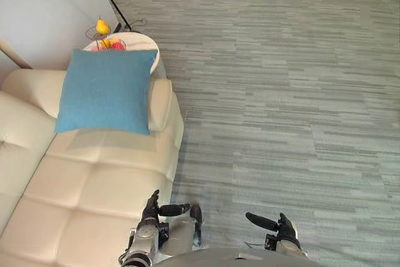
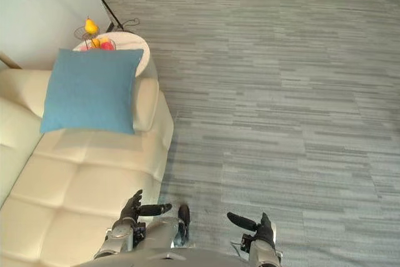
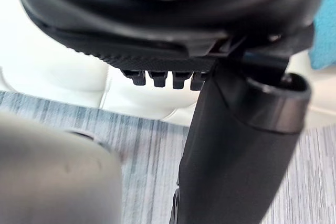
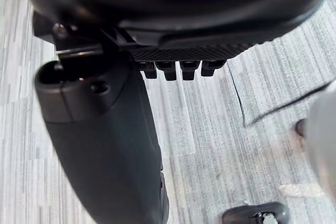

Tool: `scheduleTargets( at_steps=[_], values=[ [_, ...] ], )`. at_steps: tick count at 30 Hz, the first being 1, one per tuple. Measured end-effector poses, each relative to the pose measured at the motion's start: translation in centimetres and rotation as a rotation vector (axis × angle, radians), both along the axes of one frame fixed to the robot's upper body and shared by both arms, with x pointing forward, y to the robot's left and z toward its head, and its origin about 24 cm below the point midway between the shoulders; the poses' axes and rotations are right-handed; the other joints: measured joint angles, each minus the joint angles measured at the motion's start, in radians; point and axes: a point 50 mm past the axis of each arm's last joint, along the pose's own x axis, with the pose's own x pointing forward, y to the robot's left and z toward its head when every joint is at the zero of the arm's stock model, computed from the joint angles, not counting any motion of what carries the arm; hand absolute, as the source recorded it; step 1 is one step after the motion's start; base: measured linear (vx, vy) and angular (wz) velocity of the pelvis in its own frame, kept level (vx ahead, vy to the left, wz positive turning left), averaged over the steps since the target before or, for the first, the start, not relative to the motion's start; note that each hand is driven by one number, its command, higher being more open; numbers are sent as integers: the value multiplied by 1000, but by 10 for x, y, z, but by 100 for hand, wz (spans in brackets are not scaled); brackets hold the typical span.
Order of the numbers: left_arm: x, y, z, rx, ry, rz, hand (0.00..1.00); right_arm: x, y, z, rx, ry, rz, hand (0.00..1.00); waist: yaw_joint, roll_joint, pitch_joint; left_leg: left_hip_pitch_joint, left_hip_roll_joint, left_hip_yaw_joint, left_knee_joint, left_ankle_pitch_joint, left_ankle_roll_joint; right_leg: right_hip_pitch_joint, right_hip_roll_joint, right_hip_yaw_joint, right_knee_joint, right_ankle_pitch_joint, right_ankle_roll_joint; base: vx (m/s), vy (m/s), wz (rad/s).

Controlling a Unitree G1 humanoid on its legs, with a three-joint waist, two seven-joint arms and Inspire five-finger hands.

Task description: Pick up cushions and gather them together orderly.

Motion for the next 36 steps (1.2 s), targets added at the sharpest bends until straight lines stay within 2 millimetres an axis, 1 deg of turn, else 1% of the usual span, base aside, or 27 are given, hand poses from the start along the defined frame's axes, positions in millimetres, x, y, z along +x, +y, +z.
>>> scheduleTargets(
  at_steps=[1,3,4,6,7,8,10,11,12,13,14,15,16,18,19,20,21,22,24,26,27,28,29,30,31,34,36],
  values=[
    [-4,3,-2,6,21,-1,100,-6,1,-2,8,15,1,100,0,-11,-7,63,-35,5,-11,-37,11,-70,-55,25,248,-11,34,601,289,7],
    [-6,5,-3,13,32,-7,100,-10,1,-3,10,24,19,100,-6,-23,-5,135,-72,-7,-21,-80,26,-176,-125,40,561,49,79,486,218,23],
    [-9,5,-4,14,45,-7,100,-10,-2,-2,7,23,26,100,-22,-23,-3,191,-89,-26,-19,-117,34,-250,-158,42,742,49,72,356,113,38],
    [-12,4,-6,13,56,-9,100,-10,-5,-2,-2,21,27,100,-31,-16,-1,242,-92,-48,-26,-139,38,-294,-167,25,805,38,55,377,72,45],
    [-16,3,-8,16,71,-27,100,-11,-8,-1,-12,16,27,100,-35,-5,1,316,-87,-75,-68,-146,38,-353,-174,-14,789,10,10,473,17,49],
    [-17,2,-8,13,78,-27,100,-9,-10,0,-18,10,28,100,-37,-2,1,344,-78,-85,-91,-146,38,-380,-170,-36,741,-3,-11,306,-8,49],
    [-17,1,-9,6,79,-26,100,-1,-11,2,-24,-16,35,100,-48,7,3,408,-44,-119,-138,-149,33,-459,-143,-64,572,-7,-21,483,-126,46],
    [-18,1,-9,5,82,-25,100,2,-11,3,-25,-27,35,100,-55,12,6,428,-24,-136,-153,-160,17,-489,-113,-56,464,1,-15,570,-232,60],
    [-19,2,-9,8,84,-25,100,5,-10,4,-22,-35,38,100,-63,8,12,450,-4,-159,-163,-179,-4,-509,-70,-11,283,53,-10,404,-249,57],
    [-21,4,-10,14,92,-28,100,7,-9,4,-16,-37,36,100,-72,2,17,472,2,-182,-163,-200,-18,-502,-41,43,182,193,-13,410,-278,53],
    [-23,4,-11,14,104,-27,100,7,-9,4,-16,-34,36,100,-80,-2,14,482,3,-202,-163,-210,-30,-485,-29,51,172,230,-52,402,-284,34],
    [-23,0,-13,4,114,-28,100,8,-12,4,-22,-32,37,100,-78,25,11,481,25,-223,-157,-211,-29,-477,-12,41,181,213,-56,384,-290,17],
    [-23,-4,-13,-5,112,-38,100,10,-14,5,-26,-42,36,100,-77,40,16,484,35,-254,-139,-208,-32,-489,-8,34,245,142,-75,448,-330,12],
    [-25,-5,-14,-6,121,-38,100,10,-15,5,-22,-40,23,100,-82,51,9,477,44,-269,-106,-207,-34,-477,-5,16,259,109,-84,380,-278,19],
    [-25,-6,-14,-10,121,-34,100,7,-16,4,-22,-29,20,100,-83,59,4,445,61,-278,-6,-207,-57,-436,6,-13,238,85,-95,383,-267,55],
    [-23,-7,-13,-15,111,-33,100,3,-16,3,-24,-22,18,100,-85,60,6,371,78,-288,165,-206,-128,-380,16,-55,192,77,-100,373,-259,90],
    [-19,-7,-11,-17,93,-28,100,2,-17,3,-28,-19,22,100,-84,63,9,287,102,-285,344,-195,-169,-324,28,-89,148,74,-105,352,-246,99],
    [-18,-5,-10,-14,80,-18,100,-3,-17,2,-31,-3,34,100,-78,65,13,214,130,-253,497,-205,-174,-259,48,-121,102,72,-111,255,-183,84],
    [-15,-3,-7,-15,58,4,100,-5,-15,1,-26,4,35,100,-68,54,18,137,149,-155,546,-235,-136,-148,55,-168,27,71,-114,274,-154,56],
    [-13,-4,-6,-15,45,-3,100,-2,-15,2,-30,-5,35,100,-62,52,17,102,138,-93,431,-244,-119,-108,49,-180,-11,72,-113,282,-53,20],
    [-11,-4,-5,-16,40,-9,100,-1,-14,2,-30,-10,33,100,-60,51,18,81,128,-66,310,-238,-113,-85,43,-194,-30,72,-110,284,33,26],
    [-9,-4,-5,-18,37,-12,100,-1,-13,2,-28,-9,30,100,-59,48,20,72,119,-49,201,-211,-101,-67,34,-213,-42,71,-106,226,49,39],
    [-8,-5,-5,-19,35,-13,100,-4,-12,1,-27,-2,25,100,-58,47,21,66,115,-25,116,-149,-91,-52,29,-230,-47,65,-91,393,156,54],
    [-9,-6,-5,-22,36,-12,100,-11,-14,0,-29,13,18,100,-58,56,20,59,116,18,8,-1,-77,-27,31,-250,-48,43,-56,329,164,64],
    [-9,-7,-5,-30,37,-8,100,-15,-17,-1,-34,24,9,100,-55,66,20,57,120,36,-15,76,-39,-3,31,-265,-41,19,-31,378,198,70],
    [-6,5,-2,3,23,-9,100,-11,-6,-2,-8,17,5,100,-43,-4,15,83,37,57,-90,71,-19,4,-32,-273,-49,12,-16,210,97,38],
    [-7,6,-3,3,28,-11,100,-11,-3,-2,-1,18,7,100,-43,-8,14,95,12,50,-99,56,-5,17,-48,-272,-43,20,-4,230,116,28]
  ],
)
